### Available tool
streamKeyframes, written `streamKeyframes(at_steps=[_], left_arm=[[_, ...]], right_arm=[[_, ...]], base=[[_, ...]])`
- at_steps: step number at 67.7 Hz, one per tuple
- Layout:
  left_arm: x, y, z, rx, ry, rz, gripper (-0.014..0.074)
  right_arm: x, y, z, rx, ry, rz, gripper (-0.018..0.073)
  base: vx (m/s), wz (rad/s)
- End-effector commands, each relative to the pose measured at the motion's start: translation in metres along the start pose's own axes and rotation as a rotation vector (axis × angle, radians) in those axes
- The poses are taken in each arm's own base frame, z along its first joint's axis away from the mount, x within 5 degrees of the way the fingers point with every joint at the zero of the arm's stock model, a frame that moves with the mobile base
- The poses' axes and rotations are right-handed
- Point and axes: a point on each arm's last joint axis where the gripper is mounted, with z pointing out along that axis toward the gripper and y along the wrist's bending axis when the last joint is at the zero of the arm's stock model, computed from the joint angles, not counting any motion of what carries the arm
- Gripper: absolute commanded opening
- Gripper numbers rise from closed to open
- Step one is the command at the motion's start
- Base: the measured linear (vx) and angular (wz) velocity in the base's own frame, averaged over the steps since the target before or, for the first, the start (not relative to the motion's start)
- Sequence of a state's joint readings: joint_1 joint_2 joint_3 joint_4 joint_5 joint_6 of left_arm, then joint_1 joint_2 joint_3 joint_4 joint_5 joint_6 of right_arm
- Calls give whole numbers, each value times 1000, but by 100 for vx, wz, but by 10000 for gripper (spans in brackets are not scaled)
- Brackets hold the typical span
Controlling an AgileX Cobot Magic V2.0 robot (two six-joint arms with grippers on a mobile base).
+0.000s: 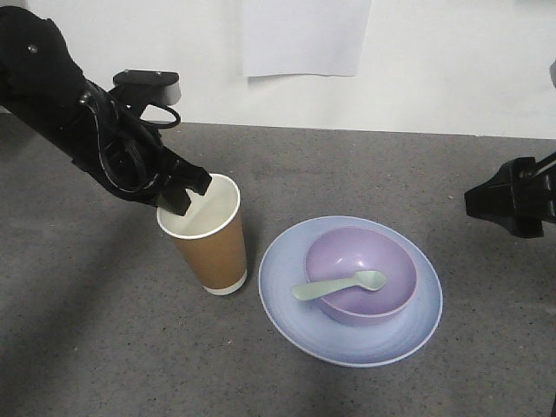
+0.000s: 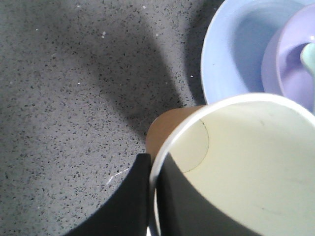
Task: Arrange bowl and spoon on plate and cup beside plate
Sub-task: 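Set the cup down beside the plate and open the left gripper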
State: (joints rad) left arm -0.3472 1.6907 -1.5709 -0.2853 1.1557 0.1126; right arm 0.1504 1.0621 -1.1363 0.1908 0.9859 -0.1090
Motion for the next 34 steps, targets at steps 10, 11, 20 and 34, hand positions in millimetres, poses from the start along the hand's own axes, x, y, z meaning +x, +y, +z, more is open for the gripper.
streamKeyframes(at_steps=[10,11,20,34], left_arm=[[-7,-9,-6,17,-63,18,-8],[-7,-8,-5,17,-58,17,-8],[-8,-6,2,18,-40,12,-7],[-8,-6,4,18,-35,11,7]], right_arm=[[-9,0,-10,9,-91,-7,545],[-9,0,-10,9,-91,-7,545],[-9,0,-10,9,-91,-7,545],[-9,0,-10,9,-90,-7,545]], base=[[0,0],[0,0],[0,0],[0,0]])
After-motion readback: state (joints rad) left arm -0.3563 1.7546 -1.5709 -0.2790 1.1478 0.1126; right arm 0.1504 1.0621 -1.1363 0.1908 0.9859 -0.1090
